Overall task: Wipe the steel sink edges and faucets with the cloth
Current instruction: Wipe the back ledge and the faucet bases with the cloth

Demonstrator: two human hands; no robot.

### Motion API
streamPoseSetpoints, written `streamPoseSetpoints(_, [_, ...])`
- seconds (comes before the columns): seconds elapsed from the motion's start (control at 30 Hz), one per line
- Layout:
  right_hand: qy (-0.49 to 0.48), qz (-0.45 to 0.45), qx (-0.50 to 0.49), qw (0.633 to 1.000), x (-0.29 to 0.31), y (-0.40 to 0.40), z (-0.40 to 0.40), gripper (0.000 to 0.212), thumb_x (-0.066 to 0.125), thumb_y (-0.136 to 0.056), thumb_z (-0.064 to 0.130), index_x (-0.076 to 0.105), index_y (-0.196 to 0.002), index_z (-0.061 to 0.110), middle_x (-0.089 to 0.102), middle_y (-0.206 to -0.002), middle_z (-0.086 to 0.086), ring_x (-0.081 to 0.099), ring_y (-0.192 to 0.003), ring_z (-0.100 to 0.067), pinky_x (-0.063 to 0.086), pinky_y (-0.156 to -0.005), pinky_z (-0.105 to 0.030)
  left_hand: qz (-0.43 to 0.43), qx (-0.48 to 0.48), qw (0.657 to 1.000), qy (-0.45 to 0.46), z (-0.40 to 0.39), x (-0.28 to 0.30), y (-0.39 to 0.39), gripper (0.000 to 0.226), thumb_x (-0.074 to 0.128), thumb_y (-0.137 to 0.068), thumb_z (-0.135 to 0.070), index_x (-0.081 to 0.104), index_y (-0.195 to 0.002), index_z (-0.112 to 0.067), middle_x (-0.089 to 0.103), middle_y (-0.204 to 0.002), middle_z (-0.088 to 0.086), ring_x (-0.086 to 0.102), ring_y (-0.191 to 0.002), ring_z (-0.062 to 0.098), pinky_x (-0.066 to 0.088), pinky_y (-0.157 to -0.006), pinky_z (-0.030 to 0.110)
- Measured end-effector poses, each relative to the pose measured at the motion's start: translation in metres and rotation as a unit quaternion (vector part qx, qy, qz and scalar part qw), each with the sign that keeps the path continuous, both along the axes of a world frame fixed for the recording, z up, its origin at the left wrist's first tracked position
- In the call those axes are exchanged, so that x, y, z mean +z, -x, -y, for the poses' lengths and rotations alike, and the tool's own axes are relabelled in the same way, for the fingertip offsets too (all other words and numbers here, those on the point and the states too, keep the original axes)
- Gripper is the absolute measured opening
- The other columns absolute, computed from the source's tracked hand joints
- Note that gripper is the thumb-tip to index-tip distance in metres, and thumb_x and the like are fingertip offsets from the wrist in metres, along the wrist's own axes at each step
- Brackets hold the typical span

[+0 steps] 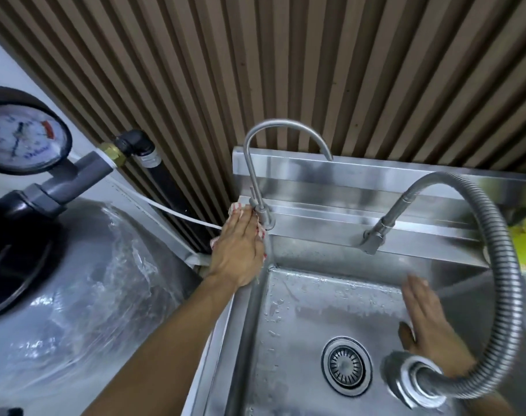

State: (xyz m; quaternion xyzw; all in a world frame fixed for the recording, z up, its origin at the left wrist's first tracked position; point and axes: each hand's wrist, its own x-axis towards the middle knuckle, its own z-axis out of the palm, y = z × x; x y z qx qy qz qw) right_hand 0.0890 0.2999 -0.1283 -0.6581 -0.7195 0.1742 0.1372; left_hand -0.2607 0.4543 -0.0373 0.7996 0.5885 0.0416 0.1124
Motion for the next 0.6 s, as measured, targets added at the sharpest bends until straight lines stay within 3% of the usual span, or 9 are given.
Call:
streamPoseSetpoints(0.03, [0.026, -0.028, -0.026, 0.999, -0.016, 0.012, -0.001, 0.094, 0.065, -0.094, 0.027, 0.005, -0.165, 0.016, -0.003, -0.173, -0.001, 0.011, -0.156, -0.038, 0.011, -0.127, -0.05, -0.002, -0.008, 1.0, 0.001, -0.008, -0.001, -0.001, 0.059, 0.021, -0.108, -0.029, 0.018, -0.161, -0.002, 0.005, -0.171, 0.014, -0.005, -0.159, 0.025, -0.011, -0.127, 0.033])
streamPoseSetpoints(0.1, [0.063, -0.025, -0.052, 0.996, -0.038, 0.035, 0.023, 0.072, 0.034, -0.105, 0.054, 0.009, -0.164, 0.021, -0.005, -0.173, 0.005, 0.006, -0.158, -0.026, 0.034, -0.112, -0.061, -0.002, -0.02, 1.0, -0.001, -0.02, -0.004, -0.001, 0.059, 0.02, -0.108, -0.028, 0.024, -0.159, 0.001, 0.009, -0.17, 0.019, -0.002, -0.159, 0.029, -0.005, -0.129, 0.037])
streamPoseSetpoints(0.17, [0.014, -0.069, -0.046, 0.996, -0.052, 0.08, 0.042, 0.059, 0.031, -0.104, 0.045, 0.022, -0.158, 0.023, 0.003, -0.172, 0.006, 0.006, -0.158, -0.012, 0.051, -0.085, -0.062, 0.003, -0.027, 1.0, 0.003, -0.022, -0.006, 0.0, 0.061, 0.02, -0.106, -0.03, 0.026, -0.158, 0.002, 0.01, -0.169, 0.02, 0.0, -0.159, 0.03, -0.002, -0.129, 0.039])
streamPoseSetpoints(0.2, [0.024, -0.069, -0.04, 0.997, -0.053, 0.109, 0.058, 0.057, 0.036, -0.101, 0.036, 0.024, -0.156, 0.026, 0.013, -0.171, 0.005, 0.02, -0.155, -0.013, 0.056, -0.079, -0.056, 0.005, -0.029, 1.0, 0.003, -0.02, -0.007, 0.001, 0.062, 0.02, -0.105, -0.03, 0.026, -0.158, 0.002, 0.01, -0.169, 0.02, 0.0, -0.159, 0.03, -0.001, -0.129, 0.039])
streamPoseSetpoints(0.27, [0.049, -0.122, -0.069, 0.989, -0.033, 0.167, 0.079, 0.079, 0.054, -0.09, 0.025, 0.021, -0.158, 0.046, 0.046, -0.159, -0.002, 0.053, -0.138, -0.026, 0.058, -0.085, -0.044, 0.005, -0.029, 1.0, 0.001, -0.018, -0.004, 0.0, 0.065, 0.018, -0.103, -0.032, 0.028, -0.158, 0.001, 0.012, -0.169, 0.019, 0.002, -0.159, 0.029, -0.001, -0.129, 0.039])
streamPoseSetpoints(0.33, [0.002, -0.191, -0.125, 0.974, -0.011, 0.217, 0.068, 0.076, 0.054, -0.093, 0.025, 0.023, -0.152, 0.062, 0.061, -0.145, -0.002, 0.058, -0.134, -0.029, 0.047, -0.108, -0.042, 0.018, -0.023, 1.0, 0.009, -0.019, -0.003, 0.0, 0.069, 0.014, -0.099, -0.034, 0.033, -0.157, -0.001, 0.016, -0.169, 0.017, 0.006, -0.159, 0.029, 0.0, -0.13, 0.039])
streamPoseSetpoints(0.43, [-0.094, -0.348, -0.217, 0.907, 0.074, 0.251, -0.01, 0.045, 0.049, -0.1, 0.029, 0.053, -0.143, 0.041, 0.06, -0.139, 0.018, 0.052, -0.134, -0.004, 0.045, -0.113, -0.035, 0.039, -0.027, 0.999, 0.002, -0.022, -0.008, 0.006, 0.072, 0.015, -0.096, -0.037, 0.042, -0.153, -0.002, 0.027, -0.166, 0.019, 0.015, -0.158, 0.03, 0.008, -0.129, 0.042])
streamPoseSetpoints(0.5, [-0.126, -0.419, -0.251, 0.863, 0.132, 0.253, -0.068, 0.043, 0.058, -0.1, 0.029, 0.054, -0.142, 0.031, 0.054, -0.136, 0.024, 0.044, -0.131, 0.007, 0.037, -0.113, -0.022, 0.051, -0.018, 0.999, 0.004, -0.02, -0.005, 0.005, 0.063, 0.029, -0.1, -0.035, 0.042, -0.154, -0.004, 0.031, -0.165, 0.018, 0.021, -0.156, 0.031, 0.016, -0.128, 0.045])
streamPoseSetpoints(0.6, [-0.067, -0.358, -0.169, 0.916, 0.177, 0.247, -0.142, 0.051, 0.061, -0.097, 0.033, 0.048, -0.146, 0.026, 0.054, -0.137, 0.013, 0.039, -0.13, -0.005, 0.033, -0.109, -0.023, 0.113, 0.039, 0.992, 0.04, -0.015, 0.009, -0.003, 0.051, 0.054, -0.099, -0.025, 0.046, -0.148, -0.012, 0.049, -0.152, 0.013, 0.047, -0.14, 0.032, 0.043, -0.113, 0.05])
